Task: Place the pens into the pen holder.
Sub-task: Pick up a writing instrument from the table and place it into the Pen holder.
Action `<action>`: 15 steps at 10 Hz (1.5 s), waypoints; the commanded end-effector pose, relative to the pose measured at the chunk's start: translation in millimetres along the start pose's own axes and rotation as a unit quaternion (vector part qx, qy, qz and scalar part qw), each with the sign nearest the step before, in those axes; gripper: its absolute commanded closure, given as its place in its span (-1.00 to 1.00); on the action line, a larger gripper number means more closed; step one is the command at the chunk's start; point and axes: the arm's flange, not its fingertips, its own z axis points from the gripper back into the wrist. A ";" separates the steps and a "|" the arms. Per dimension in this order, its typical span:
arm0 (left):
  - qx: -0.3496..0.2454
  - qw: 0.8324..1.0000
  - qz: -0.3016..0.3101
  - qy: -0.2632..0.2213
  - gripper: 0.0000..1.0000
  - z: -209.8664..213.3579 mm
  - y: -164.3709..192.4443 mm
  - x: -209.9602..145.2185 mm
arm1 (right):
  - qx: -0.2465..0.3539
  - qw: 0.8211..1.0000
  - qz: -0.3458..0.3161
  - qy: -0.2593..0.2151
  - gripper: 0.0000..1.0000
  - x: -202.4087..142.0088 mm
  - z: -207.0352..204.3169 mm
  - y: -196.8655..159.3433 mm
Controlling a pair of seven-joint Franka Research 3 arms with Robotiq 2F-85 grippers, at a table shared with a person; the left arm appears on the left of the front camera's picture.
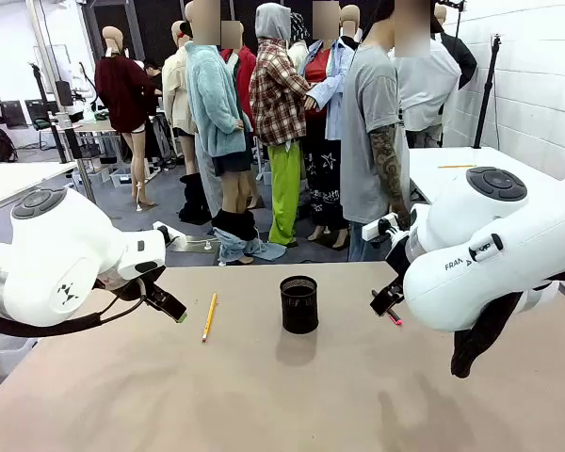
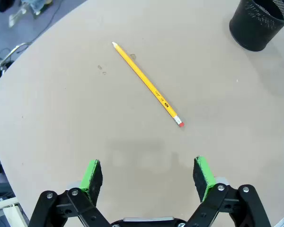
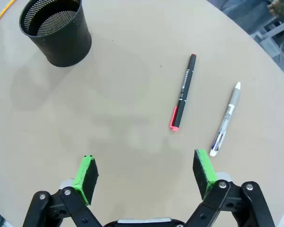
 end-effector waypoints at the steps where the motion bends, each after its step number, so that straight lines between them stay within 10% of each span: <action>1: 0.000 1.000 0.000 0.000 -1.00 0.1 0.0 0.0 | 0.000 1.000 0.000 0.000 -1.00 0.0 0.0 0.0; 7: 0.000 1.000 0.000 0.000 -1.00 0.1 0.0 0.0 | 0.000 1.000 0.000 0.000 -1.00 0.0 0.0 0.1; 10: 0.000 1.000 0.000 0.000 -1.00 0.1 0.0 0.0 | -0.088 0.995 -0.035 0.029 -1.00 20.6 -6.9 -46.8; 15: 0.000 1.000 0.000 0.000 -1.00 0.1 0.0 0.0 | -0.069 0.989 -0.079 0.106 -1.00 52.4 -67.2 -98.0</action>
